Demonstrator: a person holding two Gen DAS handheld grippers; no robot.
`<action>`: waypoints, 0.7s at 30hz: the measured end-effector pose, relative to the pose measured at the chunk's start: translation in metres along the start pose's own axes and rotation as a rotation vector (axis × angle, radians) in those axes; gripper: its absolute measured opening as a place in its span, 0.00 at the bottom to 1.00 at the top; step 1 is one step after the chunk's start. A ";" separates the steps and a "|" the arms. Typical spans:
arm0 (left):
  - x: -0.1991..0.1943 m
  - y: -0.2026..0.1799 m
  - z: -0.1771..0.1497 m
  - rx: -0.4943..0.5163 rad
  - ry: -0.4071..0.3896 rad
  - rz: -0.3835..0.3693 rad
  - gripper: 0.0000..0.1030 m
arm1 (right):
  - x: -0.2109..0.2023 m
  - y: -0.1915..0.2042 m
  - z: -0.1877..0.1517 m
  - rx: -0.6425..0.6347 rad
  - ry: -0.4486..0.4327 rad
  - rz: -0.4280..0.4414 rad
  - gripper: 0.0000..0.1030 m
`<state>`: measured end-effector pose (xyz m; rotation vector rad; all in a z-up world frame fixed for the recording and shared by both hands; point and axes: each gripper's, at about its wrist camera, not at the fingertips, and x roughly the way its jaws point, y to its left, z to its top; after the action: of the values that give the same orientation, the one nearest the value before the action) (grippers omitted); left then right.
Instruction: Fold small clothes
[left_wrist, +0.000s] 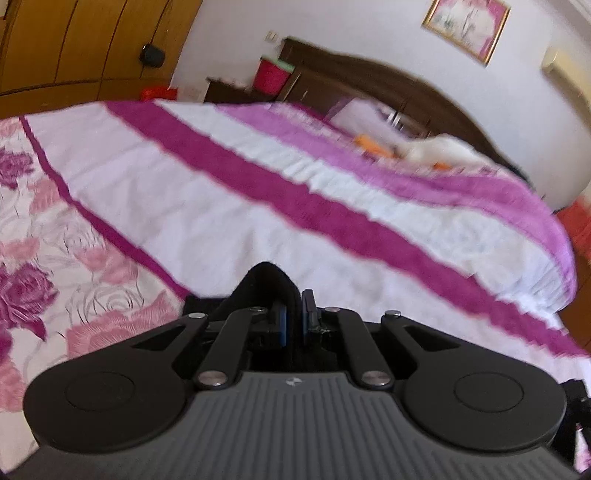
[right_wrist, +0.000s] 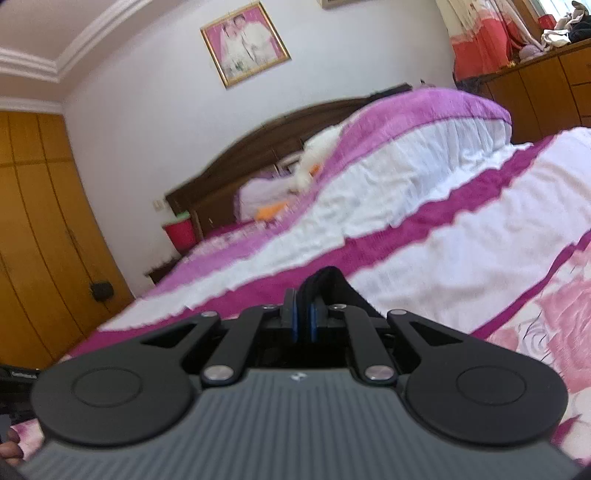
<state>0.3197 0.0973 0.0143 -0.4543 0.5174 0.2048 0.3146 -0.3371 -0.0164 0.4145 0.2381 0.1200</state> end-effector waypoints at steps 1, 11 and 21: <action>0.010 0.002 -0.004 0.007 0.016 0.012 0.08 | 0.007 -0.001 -0.005 -0.007 0.018 -0.015 0.09; 0.048 0.021 -0.021 0.049 0.097 0.018 0.10 | 0.043 -0.020 -0.022 0.058 0.203 -0.058 0.12; -0.009 0.022 0.000 0.090 0.032 -0.003 0.54 | 0.001 -0.015 0.003 -0.009 0.163 0.014 0.39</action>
<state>0.3050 0.1164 0.0112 -0.3707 0.5548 0.1708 0.3173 -0.3516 -0.0202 0.3974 0.3951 0.1694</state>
